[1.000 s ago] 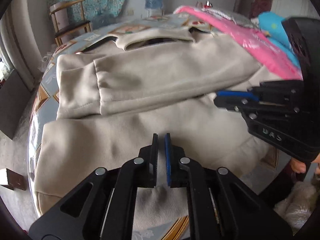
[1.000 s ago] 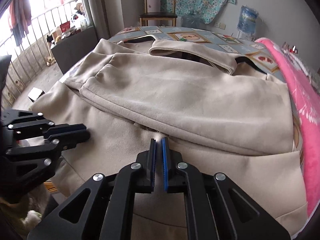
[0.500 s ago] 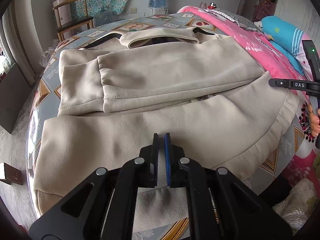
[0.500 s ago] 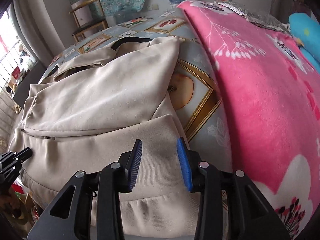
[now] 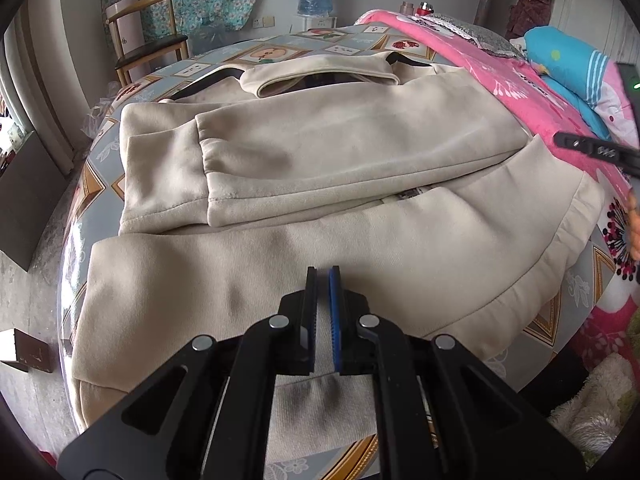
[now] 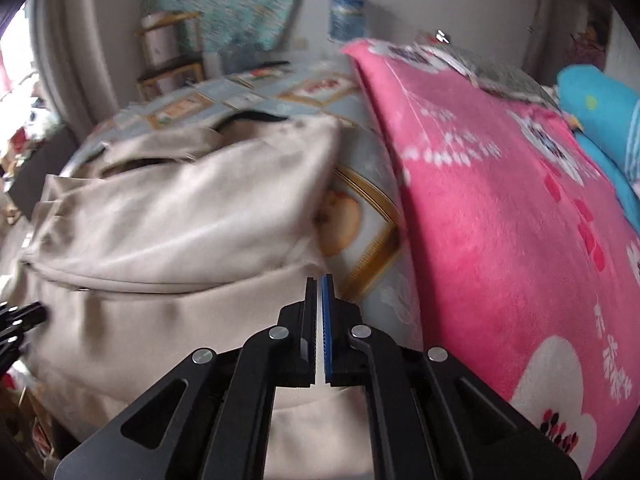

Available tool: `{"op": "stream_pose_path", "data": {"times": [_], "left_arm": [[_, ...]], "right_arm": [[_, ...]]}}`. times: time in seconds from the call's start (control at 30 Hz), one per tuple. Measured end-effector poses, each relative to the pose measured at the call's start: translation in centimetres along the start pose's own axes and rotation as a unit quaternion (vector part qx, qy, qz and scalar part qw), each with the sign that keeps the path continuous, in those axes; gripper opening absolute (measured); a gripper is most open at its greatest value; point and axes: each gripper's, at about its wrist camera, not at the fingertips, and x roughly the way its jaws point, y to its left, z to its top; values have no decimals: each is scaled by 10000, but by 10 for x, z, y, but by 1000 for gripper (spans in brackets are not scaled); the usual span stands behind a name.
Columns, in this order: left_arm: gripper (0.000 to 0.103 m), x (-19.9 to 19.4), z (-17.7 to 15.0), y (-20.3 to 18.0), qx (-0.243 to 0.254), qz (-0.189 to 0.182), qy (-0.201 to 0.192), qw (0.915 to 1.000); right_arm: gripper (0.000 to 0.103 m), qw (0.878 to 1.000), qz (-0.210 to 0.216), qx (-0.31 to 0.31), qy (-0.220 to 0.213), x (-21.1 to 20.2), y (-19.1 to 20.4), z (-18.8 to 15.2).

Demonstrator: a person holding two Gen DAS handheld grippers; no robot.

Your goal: Fold large clothes

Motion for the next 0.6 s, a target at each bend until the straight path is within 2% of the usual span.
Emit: {"op": "stream_pose_path", "data": {"times": [0.03, 0.07, 0.1, 0.13, 0.2, 0.3, 0.37, 0.43, 0.5, 0.6], "left_arm": [[7, 0, 0, 0, -11, -6, -4, 10000], [7, 0, -1, 1, -29, -22, -5, 10000], [7, 0, -1, 2, -55, -43, -6, 10000], [7, -1, -2, 3, -91, -81, -14, 9999], [7, -1, -3, 7, -155, -162, -27, 9997], [7, -1, -4, 10, -243, -211, -28, 9995], [7, -1, -4, 10, -258, -216, -43, 9994], [7, -1, -5, 9, -248, -229, -58, 9994], [7, -2, -5, 11, -268, -280, -73, 9992], [7, -11, -6, 14, -265, -358, -196, 9988]], "right_arm": [[8, 9997, 206, -115, -61, -7, 7, 2], [23, 9984, 513, -220, -105, -14, 17, 2], [49, 9955, 895, -283, -141, -20, 28, 1], [54, 9905, 1318, -359, -163, -24, 41, -1], [54, 9779, 1999, -618, -26, -23, 68, -7], [53, 9653, 2245, -1318, 209, -11, 121, -23], [41, 9582, 2342, -1608, 350, 1, 145, -31], [29, 9588, 2189, -1749, 476, 14, 158, -34], [25, 9623, 1853, -1909, 569, 32, 167, -35], [24, 9655, 1964, -1608, 581, 42, 162, -27]]}}
